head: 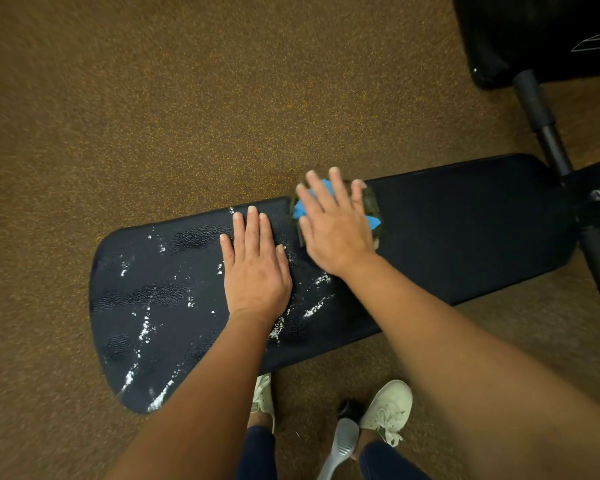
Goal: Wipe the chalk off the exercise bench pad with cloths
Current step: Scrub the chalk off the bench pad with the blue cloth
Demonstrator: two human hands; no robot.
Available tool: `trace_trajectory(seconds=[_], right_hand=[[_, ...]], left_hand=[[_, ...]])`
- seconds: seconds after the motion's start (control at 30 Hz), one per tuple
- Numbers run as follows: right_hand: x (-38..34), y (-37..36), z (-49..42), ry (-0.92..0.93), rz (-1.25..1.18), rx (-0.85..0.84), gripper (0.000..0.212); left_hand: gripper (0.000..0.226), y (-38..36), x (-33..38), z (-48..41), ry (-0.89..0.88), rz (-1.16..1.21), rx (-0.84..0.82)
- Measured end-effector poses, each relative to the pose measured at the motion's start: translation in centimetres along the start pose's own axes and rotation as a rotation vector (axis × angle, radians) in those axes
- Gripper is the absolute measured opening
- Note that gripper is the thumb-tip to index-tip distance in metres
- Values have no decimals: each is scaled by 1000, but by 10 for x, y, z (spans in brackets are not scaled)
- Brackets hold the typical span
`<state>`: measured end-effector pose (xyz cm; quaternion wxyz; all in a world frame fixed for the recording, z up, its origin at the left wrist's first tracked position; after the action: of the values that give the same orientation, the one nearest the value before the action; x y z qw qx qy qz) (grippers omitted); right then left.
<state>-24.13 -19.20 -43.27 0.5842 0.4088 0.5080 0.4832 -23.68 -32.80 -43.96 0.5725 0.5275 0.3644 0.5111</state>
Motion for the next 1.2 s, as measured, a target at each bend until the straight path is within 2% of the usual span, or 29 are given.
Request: trace_trajectory(seconds=[0.07,0.1,0.2,0.3,0.4,0.5,0.6,0.7,0.8,0.9,1.0,1.1,1.13,1.2], right_hand=[[-8,-3,9,165,19,-37,57],[-1,-1,13,190,34,-37,58],[32,2,10,41,53,-12,58],[25,4,-1,-130,25,22,56],[0,-1,3,25,10,-8,56],[17,2,16,175,39,-20,58],[49,8,14,-3,23,35,58],[32,8,3,-168,8,70,56],[2,0,-2,-26,-3,23,55],[18,4,5,89,0,35,60],[61,14,12,-79,3,127,58],[66,18,6,-276,25,114,51],[57,18,-1,-294,30,93,47],[29,15,-15,-205,19,52,40]], left_hand=[[61,0,0,0,-1,5,-3],[61,-1,0,0,-2,5,-7],[61,0,0,0,-3,-1,-10],[61,0,-1,0,-1,-2,-3],[60,0,0,0,-1,3,-2],[60,0,-1,0,-2,10,-7],[60,0,-1,0,-6,7,-8],[60,0,-1,0,-3,3,-6],[61,1,0,0,-1,4,-7],[60,2,0,0,-7,12,-3],[60,2,0,0,-10,11,-2],[59,1,-1,0,-6,9,2],[60,1,-1,0,-4,8,3],[60,1,0,0,-3,3,1]])
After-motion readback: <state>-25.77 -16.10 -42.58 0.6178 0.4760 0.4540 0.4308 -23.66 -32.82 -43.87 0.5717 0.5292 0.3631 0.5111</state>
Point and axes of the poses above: each hand's wrist, its own z-axis away from the middle knuckle, its own y-axis out of the back of the hand, x = y × z, the point moved 7 cm from there along -z, towards the middle knuckle, and after that the axes turned 8 degrees about y, right-handed, at the moved point
